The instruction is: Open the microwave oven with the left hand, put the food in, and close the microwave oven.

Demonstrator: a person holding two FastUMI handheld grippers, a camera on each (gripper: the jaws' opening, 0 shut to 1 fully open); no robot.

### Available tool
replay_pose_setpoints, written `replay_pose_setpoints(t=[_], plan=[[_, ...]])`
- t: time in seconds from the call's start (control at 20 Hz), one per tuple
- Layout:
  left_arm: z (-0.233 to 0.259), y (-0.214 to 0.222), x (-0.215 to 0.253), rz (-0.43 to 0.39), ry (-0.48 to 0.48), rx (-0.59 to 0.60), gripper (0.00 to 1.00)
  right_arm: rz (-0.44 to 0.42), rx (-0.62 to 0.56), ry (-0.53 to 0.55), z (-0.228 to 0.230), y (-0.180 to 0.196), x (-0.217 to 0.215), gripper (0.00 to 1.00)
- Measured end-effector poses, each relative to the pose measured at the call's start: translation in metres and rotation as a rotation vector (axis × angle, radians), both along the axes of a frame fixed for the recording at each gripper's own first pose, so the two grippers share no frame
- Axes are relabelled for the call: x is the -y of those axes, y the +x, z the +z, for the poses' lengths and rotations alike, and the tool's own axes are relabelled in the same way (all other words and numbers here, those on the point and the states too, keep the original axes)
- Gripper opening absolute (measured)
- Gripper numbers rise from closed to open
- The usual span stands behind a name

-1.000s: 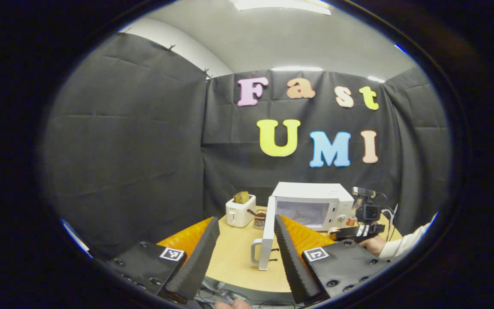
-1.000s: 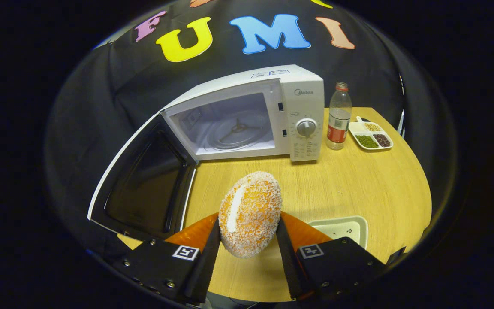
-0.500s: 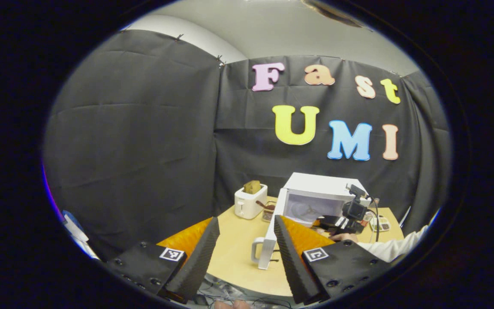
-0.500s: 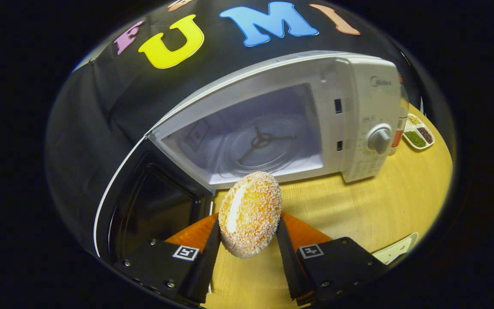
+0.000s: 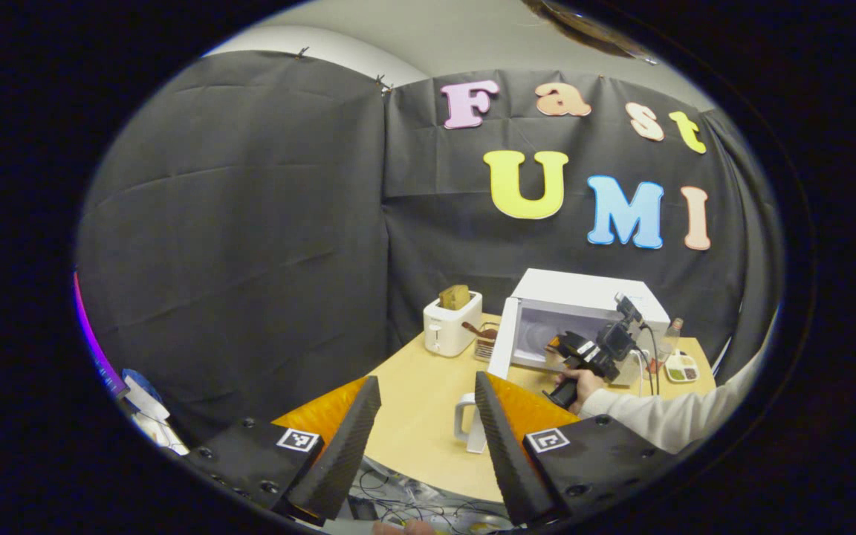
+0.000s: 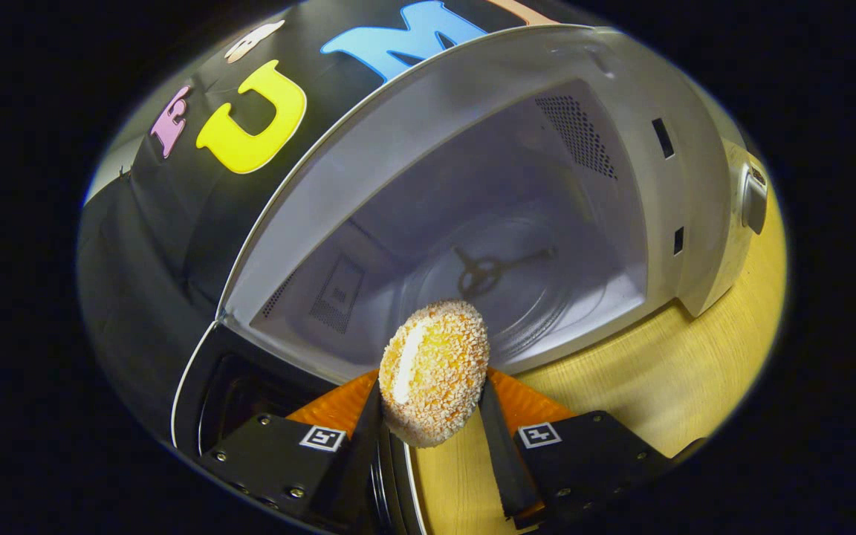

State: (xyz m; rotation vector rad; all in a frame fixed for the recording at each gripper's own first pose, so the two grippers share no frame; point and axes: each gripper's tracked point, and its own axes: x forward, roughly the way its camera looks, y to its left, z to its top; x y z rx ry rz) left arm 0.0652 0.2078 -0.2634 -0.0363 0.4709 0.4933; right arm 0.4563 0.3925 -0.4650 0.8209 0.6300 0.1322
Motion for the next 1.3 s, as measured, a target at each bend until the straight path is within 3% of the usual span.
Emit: replay_pose_setpoints(t=[0.05, 0.1, 0.3, 0.35, 0.55, 0.6, 0.7, 0.8, 0.85, 1.1, 1.15, 1.2, 1.3], plan=[[-0.003, 0.002, 0.000, 0.001, -0.003, -0.005, 0.80, -0.023, 0.016, 0.005, 0.000, 0.007, 0.001, 0.70], [-0.006, 0.002, 0.000, 0.000, -0.001, -0.012, 0.91, -0.051, 0.030, 0.011, 0.001, 0.013, 0.003, 0.69], [-0.012, 0.001, -0.005, -0.001, 0.004, -0.040, 0.86, -0.183, 0.037, 0.044, -0.004, 0.038, 0.012, 0.69], [-0.015, 0.001, -0.006, 0.004, 0.001, -0.048, 0.86, -0.210, 0.035, 0.058, -0.008, 0.043, 0.013, 0.74], [-0.019, 0.001, -0.010, 0.009, -0.005, -0.065, 0.86, -0.288, 0.018, 0.075, -0.020, 0.056, 0.013, 0.74], [-0.020, -0.001, -0.010, 0.010, -0.003, -0.069, 0.91, -0.306, 0.008, 0.076, -0.025, 0.059, 0.014, 0.74], [-0.019, -0.003, -0.010, 0.013, -0.002, -0.072, 0.86, -0.336, 0.011, 0.100, -0.026, 0.065, 0.014, 0.74], [-0.024, -0.007, -0.010, 0.021, -0.009, -0.080, 0.91, -0.376, 0.018, 0.115, -0.025, 0.072, 0.015, 0.75], [-0.026, -0.007, -0.012, 0.027, -0.012, -0.081, 0.86, -0.396, 0.013, 0.117, -0.027, 0.076, 0.018, 0.76], [-0.024, -0.013, -0.014, 0.045, -0.012, -0.075, 0.86, -0.414, -0.022, 0.127, -0.029, 0.075, 0.018, 0.80], [-0.025, -0.015, -0.013, 0.047, -0.012, -0.079, 0.91, -0.415, -0.031, 0.136, -0.029, 0.074, 0.016, 0.80], [-0.025, -0.016, -0.014, 0.050, -0.012, -0.082, 0.81, -0.409, -0.023, 0.149, -0.025, 0.074, 0.015, 0.80], [-0.024, -0.016, -0.011, 0.052, -0.010, -0.076, 0.86, -0.390, -0.030, 0.163, -0.023, 0.073, 0.012, 0.90]])
